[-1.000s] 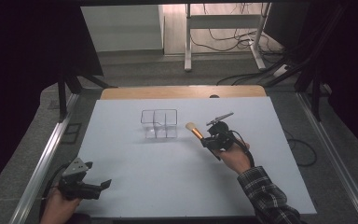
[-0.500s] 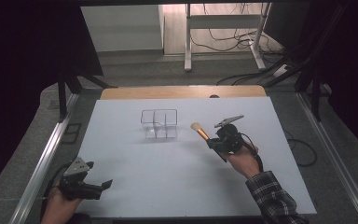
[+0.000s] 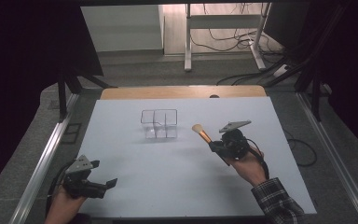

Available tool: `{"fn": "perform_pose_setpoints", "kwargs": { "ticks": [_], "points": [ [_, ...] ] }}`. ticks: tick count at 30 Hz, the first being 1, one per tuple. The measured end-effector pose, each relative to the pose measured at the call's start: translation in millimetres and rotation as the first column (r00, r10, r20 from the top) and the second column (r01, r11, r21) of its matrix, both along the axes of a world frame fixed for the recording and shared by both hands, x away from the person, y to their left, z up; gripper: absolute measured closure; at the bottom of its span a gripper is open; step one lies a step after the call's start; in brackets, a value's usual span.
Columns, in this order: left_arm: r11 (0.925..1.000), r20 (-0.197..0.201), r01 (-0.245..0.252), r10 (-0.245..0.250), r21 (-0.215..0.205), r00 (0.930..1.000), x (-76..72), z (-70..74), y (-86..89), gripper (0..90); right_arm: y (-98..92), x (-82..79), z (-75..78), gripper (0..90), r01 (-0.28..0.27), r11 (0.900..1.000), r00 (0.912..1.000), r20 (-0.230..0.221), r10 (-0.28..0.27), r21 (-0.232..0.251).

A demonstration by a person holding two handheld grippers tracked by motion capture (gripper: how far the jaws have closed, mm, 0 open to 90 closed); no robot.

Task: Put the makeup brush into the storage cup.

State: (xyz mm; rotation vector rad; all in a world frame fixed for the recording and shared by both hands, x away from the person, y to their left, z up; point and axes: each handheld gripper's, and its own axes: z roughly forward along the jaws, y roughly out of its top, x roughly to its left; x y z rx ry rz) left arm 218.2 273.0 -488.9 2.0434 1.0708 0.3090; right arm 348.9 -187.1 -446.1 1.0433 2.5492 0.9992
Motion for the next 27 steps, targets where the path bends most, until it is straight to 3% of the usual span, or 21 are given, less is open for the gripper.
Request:
{"fn": "perform_pose_setpoints", "kwargs": {
  "ticks": [9,15,24,27],
  "points": [
    [0.9955,-0.034,0.048,-0.051,-0.082,0.9981,9.0,4.9,-22.1,1.1,0.7,-12.5,5.7,73.8,-0.016,1.0,0.9991,0.039,0.016,0.007],
    [0.993,-0.037,0.077,-0.081,-0.09,0.996,15.0,7.2,-35.9,1.1,2.2,-22.0,10.5,73.8,-0.025,0.999,0.998,0.058,0.024,0.023],
    [0.9811,-0.046,0.122,-0.131,-0.15,0.9903,25.4,11.4,-57.9,0.7,6.1,-36.4,13.8,73.8,-0.054,0.998,0.9957,0.078,0.051,0.035],
    [0.9785,-0.041,0.142,-0.149,-0.15,0.9879,28.0,11.9,-63.2,0.7,8.1,-40.0,14.5,73.8,-0.061,0.997,0.9948,0.084,0.057,0.041]
  ]
}}
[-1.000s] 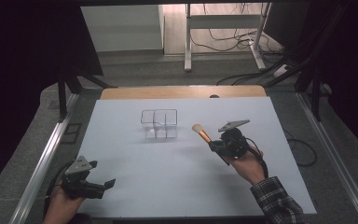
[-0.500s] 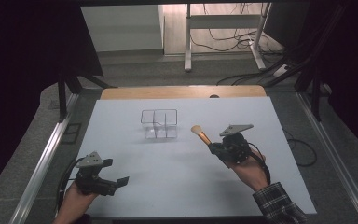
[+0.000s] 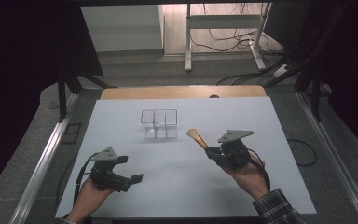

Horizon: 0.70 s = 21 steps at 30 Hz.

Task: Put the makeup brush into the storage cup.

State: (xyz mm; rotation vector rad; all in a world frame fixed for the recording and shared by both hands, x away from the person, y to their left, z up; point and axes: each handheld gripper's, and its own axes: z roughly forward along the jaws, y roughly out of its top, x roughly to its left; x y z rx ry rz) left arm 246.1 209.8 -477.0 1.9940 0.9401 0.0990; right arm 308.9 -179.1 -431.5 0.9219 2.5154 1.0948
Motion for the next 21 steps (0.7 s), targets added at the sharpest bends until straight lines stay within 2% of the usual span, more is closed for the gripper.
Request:
{"fn": "perform_pose_setpoints", "kwargs": {
  "ticks": [5,10,17,21],
  "points": [
    [0.9996,0.007,0.027,-0.027,0.002,0.9996,4.2,0.0,-9.3,0.8,1.8,-3.0,0.4,73.8,-0.01,1.0,0.9999,0.008,0.01,0.01],
    [0.9989,0.0,0.04,-0.04,-0.025,0.9992,9.7,1.8,-19.0,0.8,4.4,-4.7,0.4,73.7,-0.017,1.0,0.9997,0.016,0.017,0.018],
    [0.9966,-0.003,0.073,-0.073,-0.039,0.9973,18.3,2.5,-34.7,0.8,8.9,-6.8,-0.3,73.8,-0.028,0.999,0.9993,0.025,0.028,0.022],
    [0.9939,-0.004,0.087,-0.088,-0.068,0.9961,23.5,2.8,-42.9,0.7,11.1,-8.2,-0.2,73.8,-0.033,0.999,0.9991,0.028,0.032,0.03]
  ]
}}
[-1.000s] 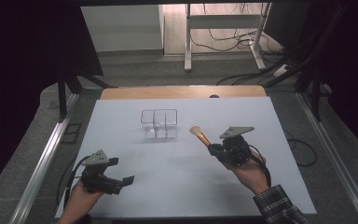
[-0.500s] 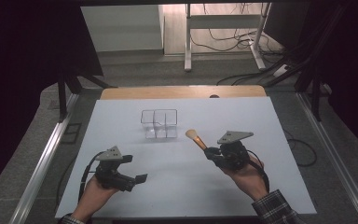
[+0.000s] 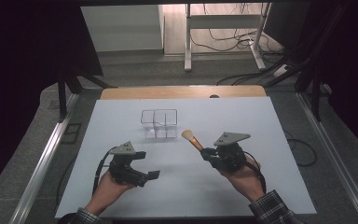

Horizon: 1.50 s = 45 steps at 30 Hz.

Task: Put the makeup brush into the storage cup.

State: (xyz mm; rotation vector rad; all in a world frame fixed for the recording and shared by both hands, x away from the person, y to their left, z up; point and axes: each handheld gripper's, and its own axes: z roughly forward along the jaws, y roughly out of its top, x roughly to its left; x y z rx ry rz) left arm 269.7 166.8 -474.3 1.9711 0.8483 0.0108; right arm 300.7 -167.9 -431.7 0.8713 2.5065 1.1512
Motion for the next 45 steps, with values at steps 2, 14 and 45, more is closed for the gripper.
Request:
{"fn": "perform_pose_setpoints", "kwargs": {
  "ticks": [2,14,45],
  "points": [
    [0.9998,-0.005,0.007,-0.007,-0.017,1.0,2.7,0.2,-3.7,0.6,1.2,-0.7,0.0,73.8,-0.004,1.0,1.0,0.003,0.004,0.001],
    [0.9926,-0.024,0.068,-0.07,-0.101,0.9972,18.4,-0.2,-23.3,0.4,9.1,-4.4,-1.7,73.8,-0.018,1.0,0.9997,0.017,0.018,0.011],
    [0.9629,-0.087,0.108,-0.133,-0.247,0.9873,44.0,1.6,-50.9,11.1,31.7,-16.1,-7.0,73.7,-0.066,0.997,0.9973,0.034,0.065,0.048]
  ]
}}
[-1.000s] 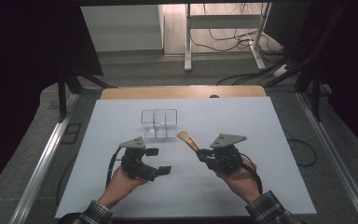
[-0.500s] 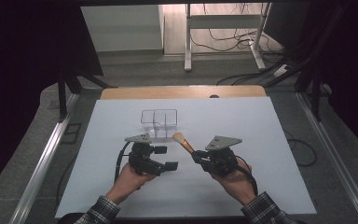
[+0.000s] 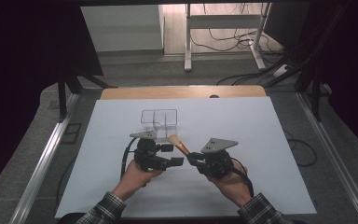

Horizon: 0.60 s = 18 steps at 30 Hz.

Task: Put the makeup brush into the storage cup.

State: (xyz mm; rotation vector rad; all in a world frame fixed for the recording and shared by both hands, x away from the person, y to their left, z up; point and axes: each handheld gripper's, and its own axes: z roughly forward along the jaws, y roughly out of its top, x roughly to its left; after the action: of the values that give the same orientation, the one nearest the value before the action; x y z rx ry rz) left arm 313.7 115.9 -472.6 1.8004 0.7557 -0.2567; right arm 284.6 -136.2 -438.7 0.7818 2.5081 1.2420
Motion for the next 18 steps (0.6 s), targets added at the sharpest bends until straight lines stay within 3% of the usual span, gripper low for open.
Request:
{"fn": "perform_pose_setpoints", "kwargs": {
  "ticks": [18],
  "points": [
    [0.997,-0.047,0.039,-0.042,-0.066,0.998,4.4,0.1,1.5,47.5,7.5,-4.7,-2.7,73.7,-0.03,1.0,0.9995,0.007,0.03,0.003]
  ]
}}
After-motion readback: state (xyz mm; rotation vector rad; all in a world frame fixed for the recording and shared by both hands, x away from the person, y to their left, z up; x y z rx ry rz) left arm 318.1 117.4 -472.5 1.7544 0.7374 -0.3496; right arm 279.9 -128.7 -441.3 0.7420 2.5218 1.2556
